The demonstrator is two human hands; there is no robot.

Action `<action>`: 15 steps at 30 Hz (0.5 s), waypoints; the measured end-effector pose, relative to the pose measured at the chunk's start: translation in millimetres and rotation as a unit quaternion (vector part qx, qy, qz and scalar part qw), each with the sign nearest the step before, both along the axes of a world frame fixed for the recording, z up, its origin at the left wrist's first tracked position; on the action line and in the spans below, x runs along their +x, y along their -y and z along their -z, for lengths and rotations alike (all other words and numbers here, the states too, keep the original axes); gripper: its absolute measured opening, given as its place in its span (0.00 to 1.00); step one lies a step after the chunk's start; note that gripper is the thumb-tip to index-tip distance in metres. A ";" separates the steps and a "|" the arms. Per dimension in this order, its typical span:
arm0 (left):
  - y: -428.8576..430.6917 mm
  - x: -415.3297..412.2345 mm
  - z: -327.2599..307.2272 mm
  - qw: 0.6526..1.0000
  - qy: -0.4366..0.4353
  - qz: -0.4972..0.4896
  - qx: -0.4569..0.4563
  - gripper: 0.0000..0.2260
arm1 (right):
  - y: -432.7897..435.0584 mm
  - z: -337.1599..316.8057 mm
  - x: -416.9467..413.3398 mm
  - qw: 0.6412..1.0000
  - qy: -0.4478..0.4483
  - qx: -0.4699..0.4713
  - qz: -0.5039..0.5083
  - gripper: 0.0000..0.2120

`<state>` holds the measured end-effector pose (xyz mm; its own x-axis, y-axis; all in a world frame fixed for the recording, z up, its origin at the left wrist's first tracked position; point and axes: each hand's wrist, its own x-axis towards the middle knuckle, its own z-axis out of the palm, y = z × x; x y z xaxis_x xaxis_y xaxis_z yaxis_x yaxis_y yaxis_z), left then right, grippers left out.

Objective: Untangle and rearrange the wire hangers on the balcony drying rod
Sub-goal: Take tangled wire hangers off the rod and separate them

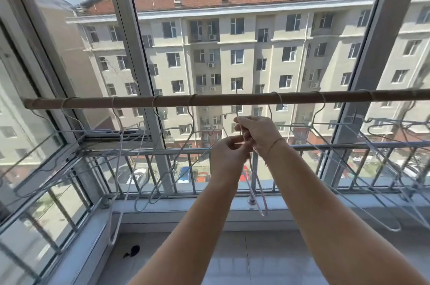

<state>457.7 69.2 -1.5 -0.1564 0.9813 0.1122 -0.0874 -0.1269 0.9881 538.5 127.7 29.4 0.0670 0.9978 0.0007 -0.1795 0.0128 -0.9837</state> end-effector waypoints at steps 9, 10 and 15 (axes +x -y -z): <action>1.8 -16.3 24.5 1.000 0.003 0.020 -0.016 0.09 | 8.2 29.1 -2.6 0.999 0.013 0.033 0.005 0.11; 0.9 -16.7 24.1 1.000 0.005 0.021 -0.017 0.09 | 8.2 29.1 -2.7 0.999 0.013 0.036 0.009 0.11; -8.9 -14.9 13.7 1.000 -0.004 0.023 -0.013 0.10 | -0.8 18.0 -5.5 0.999 0.015 0.005 0.034 0.10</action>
<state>442.8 78.1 -15.2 -0.1101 0.9901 0.0875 -0.0849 -0.0971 0.9916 533.0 128.5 11.5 0.1352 0.9907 0.0131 -0.1486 0.0333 -0.9883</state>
